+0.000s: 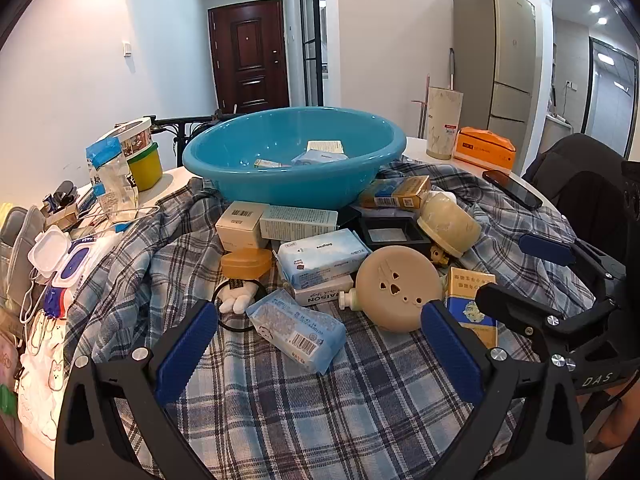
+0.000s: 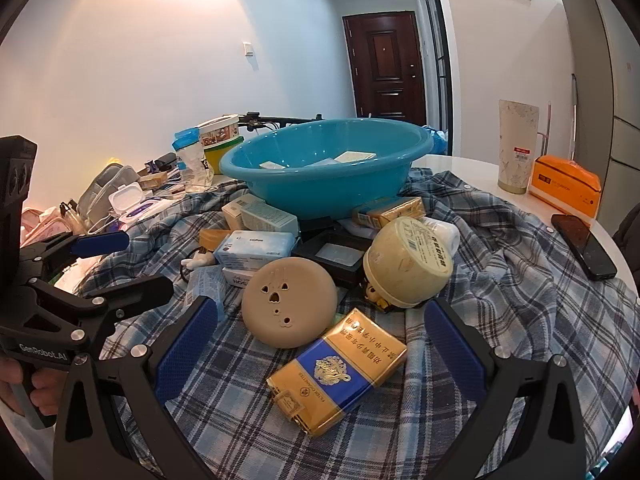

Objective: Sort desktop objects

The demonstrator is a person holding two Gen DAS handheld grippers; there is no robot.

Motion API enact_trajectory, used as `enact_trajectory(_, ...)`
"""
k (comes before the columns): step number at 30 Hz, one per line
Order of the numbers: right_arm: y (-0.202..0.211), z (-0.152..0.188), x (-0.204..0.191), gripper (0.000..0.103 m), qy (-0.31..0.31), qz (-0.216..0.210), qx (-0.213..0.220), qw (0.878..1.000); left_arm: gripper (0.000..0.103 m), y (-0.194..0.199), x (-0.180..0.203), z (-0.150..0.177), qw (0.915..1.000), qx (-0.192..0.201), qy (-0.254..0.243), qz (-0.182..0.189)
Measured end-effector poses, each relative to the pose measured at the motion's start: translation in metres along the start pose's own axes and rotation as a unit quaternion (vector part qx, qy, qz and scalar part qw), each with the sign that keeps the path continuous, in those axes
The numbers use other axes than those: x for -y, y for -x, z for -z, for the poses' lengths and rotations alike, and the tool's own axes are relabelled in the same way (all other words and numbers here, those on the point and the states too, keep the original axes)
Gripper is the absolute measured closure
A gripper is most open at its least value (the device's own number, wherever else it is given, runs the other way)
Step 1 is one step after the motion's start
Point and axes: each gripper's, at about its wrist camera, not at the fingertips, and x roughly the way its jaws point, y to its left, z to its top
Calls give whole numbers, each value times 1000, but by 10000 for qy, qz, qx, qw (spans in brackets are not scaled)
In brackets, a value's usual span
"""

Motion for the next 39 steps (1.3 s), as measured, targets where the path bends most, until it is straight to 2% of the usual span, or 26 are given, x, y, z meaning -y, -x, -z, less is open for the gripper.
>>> enact_trajectory(39, 1, 0, -3, 0, 11, -12, -5, 10000, 0, 0, -3, 3, 10000, 24, -3, -36)
